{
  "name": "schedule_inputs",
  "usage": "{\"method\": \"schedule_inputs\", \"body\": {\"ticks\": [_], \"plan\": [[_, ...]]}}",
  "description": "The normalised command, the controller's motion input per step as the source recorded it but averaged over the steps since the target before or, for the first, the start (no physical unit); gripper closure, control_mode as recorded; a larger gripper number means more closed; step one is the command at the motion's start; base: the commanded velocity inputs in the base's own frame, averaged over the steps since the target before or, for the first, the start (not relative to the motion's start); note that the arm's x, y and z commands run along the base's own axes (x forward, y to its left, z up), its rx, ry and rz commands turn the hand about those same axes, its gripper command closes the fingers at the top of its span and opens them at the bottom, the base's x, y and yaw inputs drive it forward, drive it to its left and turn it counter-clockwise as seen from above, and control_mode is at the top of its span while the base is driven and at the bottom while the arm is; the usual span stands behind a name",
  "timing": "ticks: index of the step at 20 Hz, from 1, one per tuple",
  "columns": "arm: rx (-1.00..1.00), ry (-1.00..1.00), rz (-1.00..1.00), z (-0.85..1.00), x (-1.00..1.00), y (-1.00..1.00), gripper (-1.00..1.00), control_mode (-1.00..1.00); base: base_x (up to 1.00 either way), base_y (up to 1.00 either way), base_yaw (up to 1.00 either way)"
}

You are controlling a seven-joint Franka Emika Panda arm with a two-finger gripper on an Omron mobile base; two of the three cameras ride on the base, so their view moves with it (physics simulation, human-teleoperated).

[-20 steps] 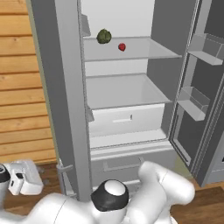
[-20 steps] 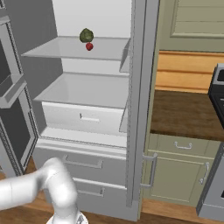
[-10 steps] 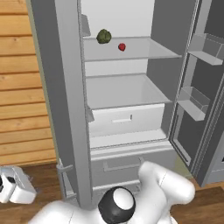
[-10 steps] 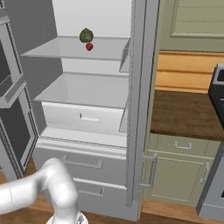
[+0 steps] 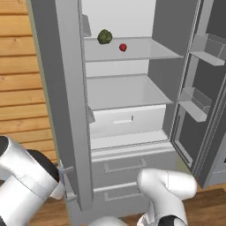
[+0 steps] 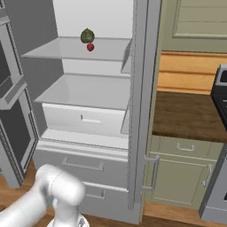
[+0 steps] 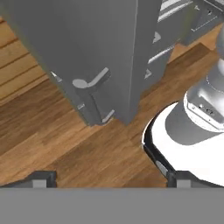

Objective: Take the strawberry from the fridge and place it on top of the pancake, located on the dining counter.

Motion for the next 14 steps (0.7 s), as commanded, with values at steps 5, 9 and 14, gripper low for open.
{"method": "schedule_inputs", "body": {"ticks": [5, 9, 14], "plan": [[0.75, 0.09, 0.30, 0.65, -0.04, -0.73, -1.00, -1.00, 0.00, 0.00, 0.00], [0.88, 0.02, 0.10, 0.82, 0.02, -0.99, -1.00, -1.00, 0.00, 0.00, 0.00], [0.69, -0.05, 0.16, 0.60, 0.02, -1.00, -1.00, -1.00, 0.00, 0.00, 0.00]]}}
